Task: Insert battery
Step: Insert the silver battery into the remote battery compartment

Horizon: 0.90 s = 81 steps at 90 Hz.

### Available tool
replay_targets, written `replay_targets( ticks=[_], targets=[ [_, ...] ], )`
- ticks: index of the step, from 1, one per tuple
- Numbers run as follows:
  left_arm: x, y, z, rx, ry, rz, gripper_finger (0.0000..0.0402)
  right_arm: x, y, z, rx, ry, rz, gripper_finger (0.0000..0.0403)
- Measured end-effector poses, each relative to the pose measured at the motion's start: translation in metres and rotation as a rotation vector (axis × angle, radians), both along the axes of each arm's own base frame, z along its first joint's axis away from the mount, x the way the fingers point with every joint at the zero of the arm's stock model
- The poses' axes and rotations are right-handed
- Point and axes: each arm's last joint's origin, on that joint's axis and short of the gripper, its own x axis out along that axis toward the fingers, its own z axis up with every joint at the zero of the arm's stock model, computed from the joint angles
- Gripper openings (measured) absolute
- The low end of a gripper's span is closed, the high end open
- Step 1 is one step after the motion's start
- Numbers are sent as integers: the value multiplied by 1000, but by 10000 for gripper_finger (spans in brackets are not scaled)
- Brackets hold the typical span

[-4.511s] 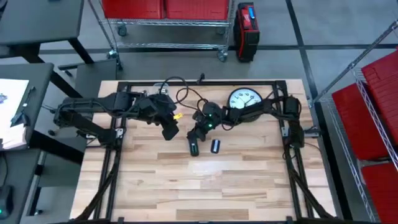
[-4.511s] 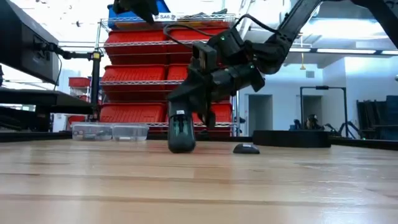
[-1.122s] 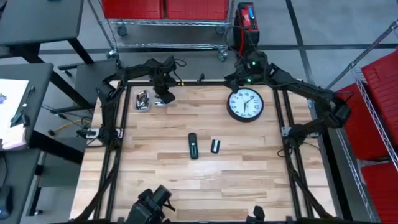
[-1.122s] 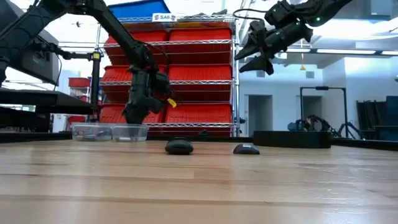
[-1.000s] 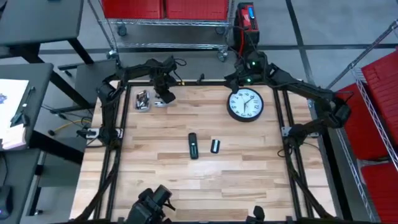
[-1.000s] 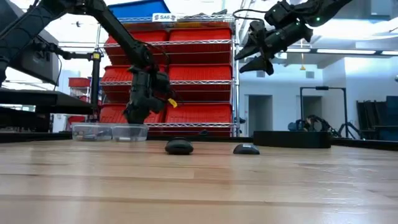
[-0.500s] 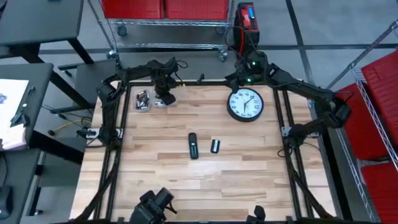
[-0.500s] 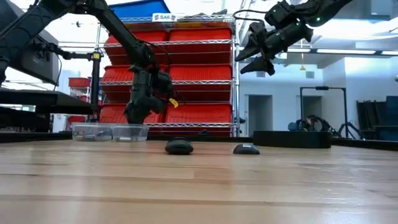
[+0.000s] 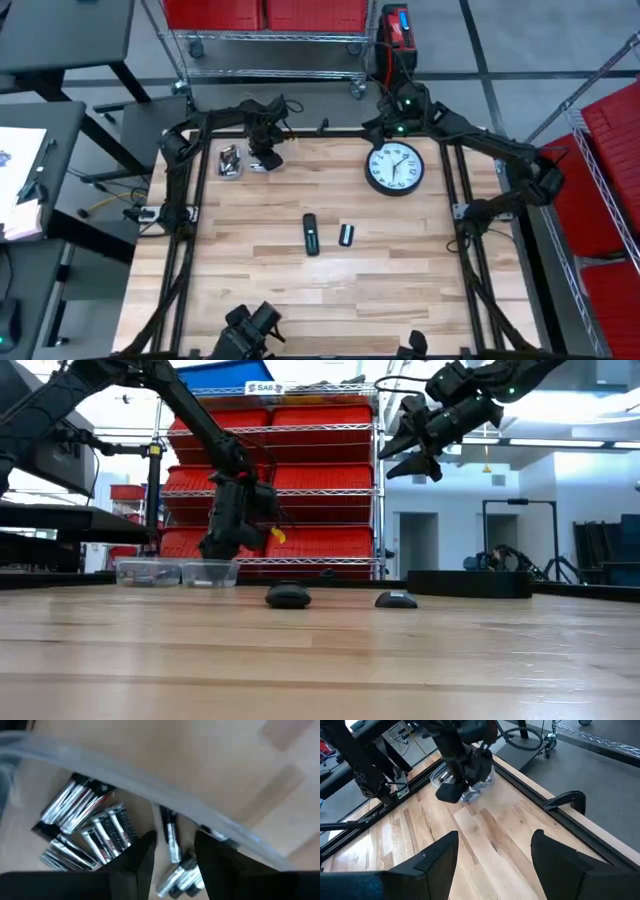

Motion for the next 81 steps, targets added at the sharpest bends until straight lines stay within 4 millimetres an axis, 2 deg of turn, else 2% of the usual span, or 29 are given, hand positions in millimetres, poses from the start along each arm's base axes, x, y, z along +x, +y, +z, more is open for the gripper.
replay_targets(
  ticks=[16, 45, 61, 81],
  targets=[
    [-2, -3, -5, -8, 11, 5, 95, 0, 0, -1, 2, 10, -7, 226],
    [-2, -2, -4, -11, 16, 16, 11, 0, 0, -1, -5, 10, -4, 226],
    [0, 1, 5, -28, 27, 15, 11, 0, 0, -1, -5, 11, -4, 226],
    [8, 9, 34, -2, 13, 15, 8, 0, 0, -1, -5, 11, -4, 226]
  ],
)
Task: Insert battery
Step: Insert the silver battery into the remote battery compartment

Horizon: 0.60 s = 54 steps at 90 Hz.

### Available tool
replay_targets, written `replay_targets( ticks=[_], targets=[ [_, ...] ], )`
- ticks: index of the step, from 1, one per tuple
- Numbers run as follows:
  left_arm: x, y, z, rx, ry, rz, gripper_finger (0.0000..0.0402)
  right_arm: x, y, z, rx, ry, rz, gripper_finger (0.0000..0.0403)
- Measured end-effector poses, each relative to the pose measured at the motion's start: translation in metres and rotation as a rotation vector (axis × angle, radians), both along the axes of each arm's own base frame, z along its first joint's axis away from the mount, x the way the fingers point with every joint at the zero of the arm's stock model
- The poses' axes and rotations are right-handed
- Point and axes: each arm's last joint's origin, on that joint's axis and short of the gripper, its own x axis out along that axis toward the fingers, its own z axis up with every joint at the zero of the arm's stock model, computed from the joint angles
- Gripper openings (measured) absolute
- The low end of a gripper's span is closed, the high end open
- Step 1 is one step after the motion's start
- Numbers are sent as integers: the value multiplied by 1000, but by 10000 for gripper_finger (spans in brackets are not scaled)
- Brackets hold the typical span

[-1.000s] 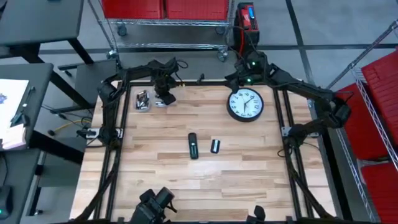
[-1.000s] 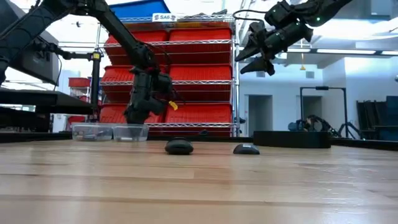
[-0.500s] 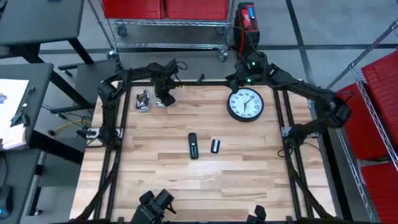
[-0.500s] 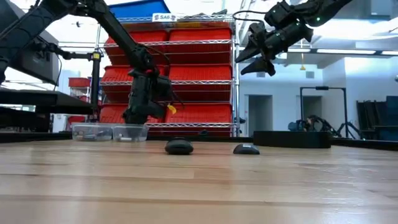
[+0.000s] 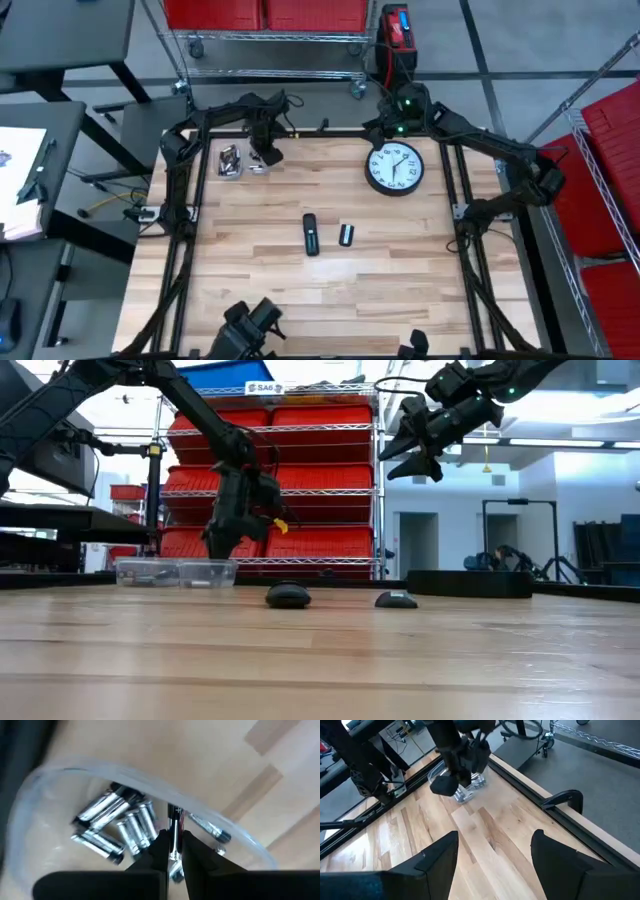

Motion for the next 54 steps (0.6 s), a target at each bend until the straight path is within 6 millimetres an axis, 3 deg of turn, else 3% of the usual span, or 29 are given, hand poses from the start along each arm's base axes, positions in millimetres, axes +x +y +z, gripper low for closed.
replay_targets(
  ticks=[28, 54],
  targets=[
    [8, 1, 53, 7, -3, -20, 7, 0, 0, -1, 11, 11, 0, 227],
    [35, -22, 112, 70, -65, -111, 7, 6, 10, -4, 19, 38, 45, 227]
  ],
)
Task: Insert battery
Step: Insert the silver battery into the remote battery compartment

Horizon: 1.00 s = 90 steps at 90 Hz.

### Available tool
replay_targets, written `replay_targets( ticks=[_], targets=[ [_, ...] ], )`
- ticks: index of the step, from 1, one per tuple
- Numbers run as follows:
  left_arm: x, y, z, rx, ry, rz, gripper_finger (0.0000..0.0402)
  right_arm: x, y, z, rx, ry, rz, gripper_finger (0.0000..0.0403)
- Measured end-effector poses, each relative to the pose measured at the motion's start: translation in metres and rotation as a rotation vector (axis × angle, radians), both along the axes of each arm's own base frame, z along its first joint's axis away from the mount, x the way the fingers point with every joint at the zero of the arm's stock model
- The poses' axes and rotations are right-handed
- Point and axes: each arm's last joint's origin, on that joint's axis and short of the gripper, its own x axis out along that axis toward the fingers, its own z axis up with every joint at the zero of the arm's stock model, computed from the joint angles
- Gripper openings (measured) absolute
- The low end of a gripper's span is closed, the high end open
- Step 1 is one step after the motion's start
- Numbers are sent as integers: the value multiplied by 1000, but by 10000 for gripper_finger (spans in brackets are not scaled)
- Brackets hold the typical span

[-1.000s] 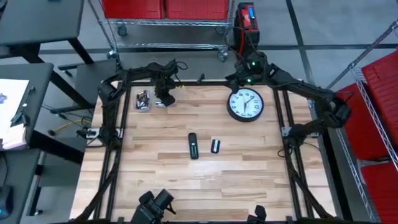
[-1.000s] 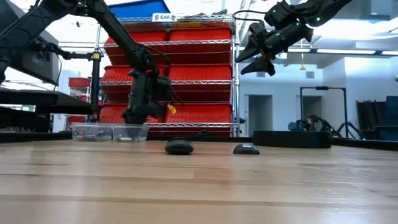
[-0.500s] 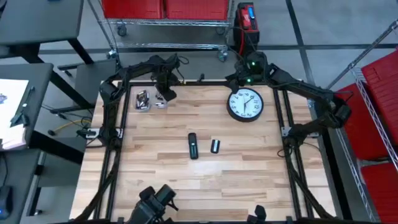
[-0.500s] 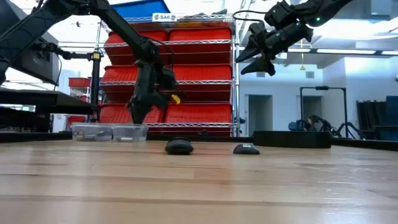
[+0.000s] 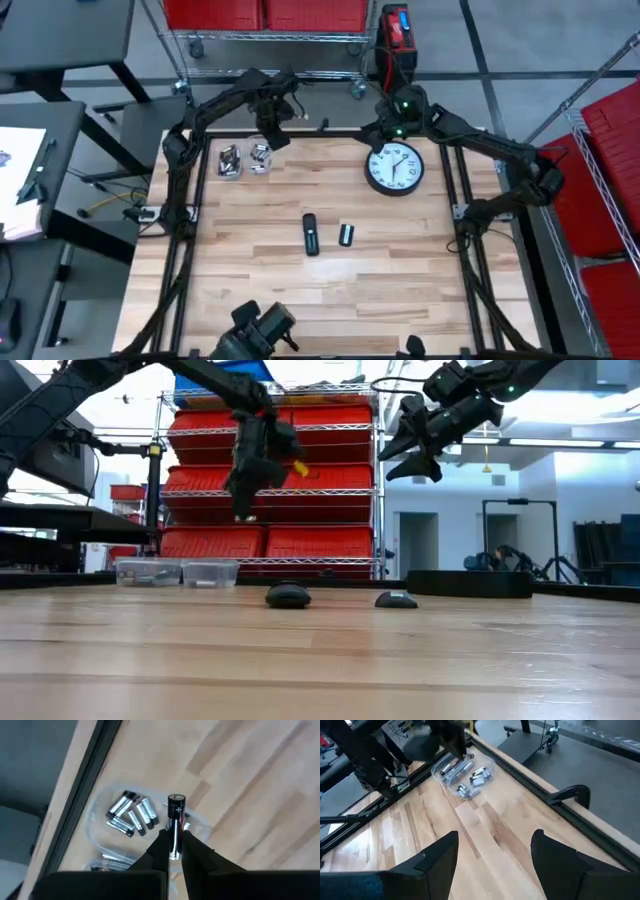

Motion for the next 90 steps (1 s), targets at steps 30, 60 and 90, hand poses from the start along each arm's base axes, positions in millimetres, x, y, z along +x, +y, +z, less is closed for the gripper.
replay_targets(
  ticks=[30, 60, 90],
  targets=[
    [22, -82, 59, 17, -103, 15, 6, 6, 35, -31, 6, 170, 198, 227],
    [31, -178, 93, 5, -202, 100, 6, 21, 87, -81, -48, 164, 404, 227],
    [2, -236, 129, -12, -315, 120, 6, 80, 128, -107, -268, 142, 661, 227]
  ],
)
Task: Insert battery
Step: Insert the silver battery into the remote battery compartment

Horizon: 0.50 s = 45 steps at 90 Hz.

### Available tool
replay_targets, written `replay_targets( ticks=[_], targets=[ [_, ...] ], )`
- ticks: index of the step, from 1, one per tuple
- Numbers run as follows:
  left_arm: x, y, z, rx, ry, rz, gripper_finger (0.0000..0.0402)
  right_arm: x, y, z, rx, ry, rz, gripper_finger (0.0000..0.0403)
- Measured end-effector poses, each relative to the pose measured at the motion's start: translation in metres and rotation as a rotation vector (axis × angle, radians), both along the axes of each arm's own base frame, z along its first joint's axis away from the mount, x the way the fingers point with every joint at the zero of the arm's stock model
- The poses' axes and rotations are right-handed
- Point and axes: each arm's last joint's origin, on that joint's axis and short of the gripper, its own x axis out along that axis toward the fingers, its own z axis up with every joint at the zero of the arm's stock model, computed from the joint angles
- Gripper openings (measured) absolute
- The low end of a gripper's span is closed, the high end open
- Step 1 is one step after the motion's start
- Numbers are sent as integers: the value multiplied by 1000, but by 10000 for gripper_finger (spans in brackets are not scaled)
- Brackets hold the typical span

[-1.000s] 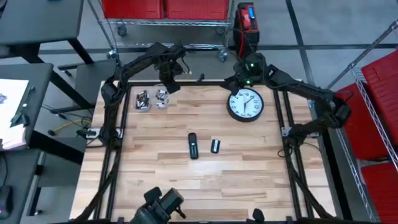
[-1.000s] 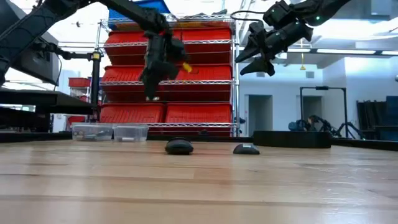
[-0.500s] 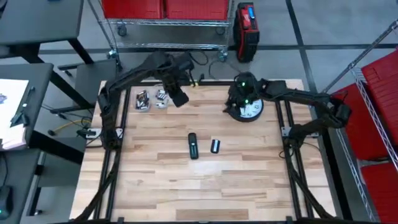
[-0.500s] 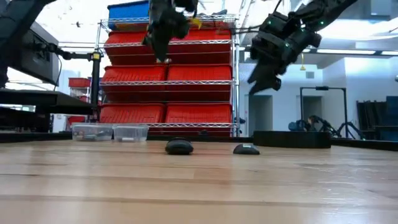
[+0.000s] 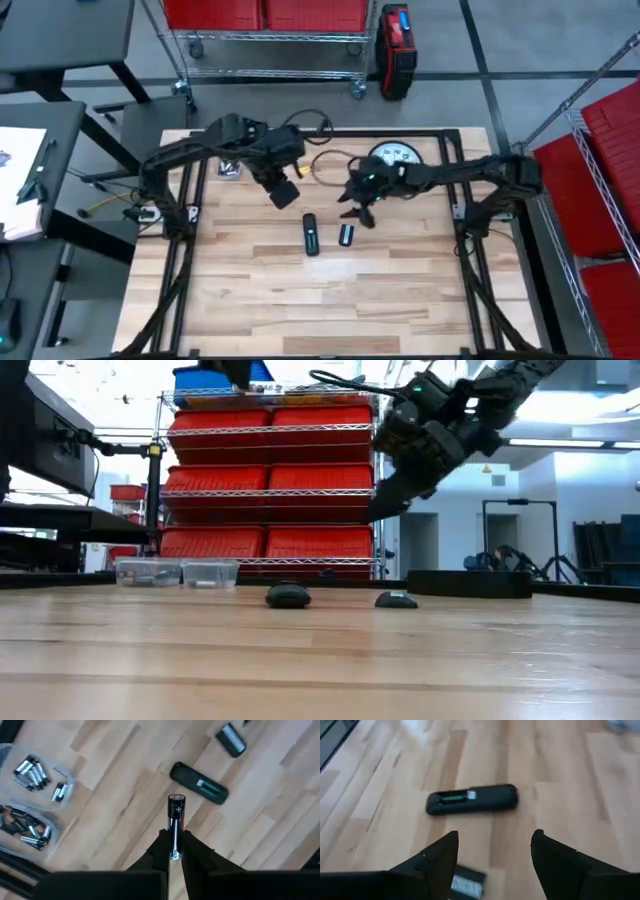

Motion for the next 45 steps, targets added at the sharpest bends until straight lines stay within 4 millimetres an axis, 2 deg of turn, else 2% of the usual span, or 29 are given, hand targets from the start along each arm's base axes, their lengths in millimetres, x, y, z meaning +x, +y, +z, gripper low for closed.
replay_targets(
  ticks=[12, 21, 34, 45],
  targets=[
    [-19, -4, 15, 18, -56, 16, 6, 35, 12, -7, -83, 12, 121, 226],
    [-34, -6, 26, 29, -99, 16, 6, 65, 15, -12, -87, 12, 148, 226],
    [-52, -8, 38, 54, -144, 2, 6, 105, 9, -27, 0, 52, 54, 226],
    [-62, -9, 45, 67, -170, -11, 6, 131, 4, -41, 45, 74, -37, 224]
  ],
)
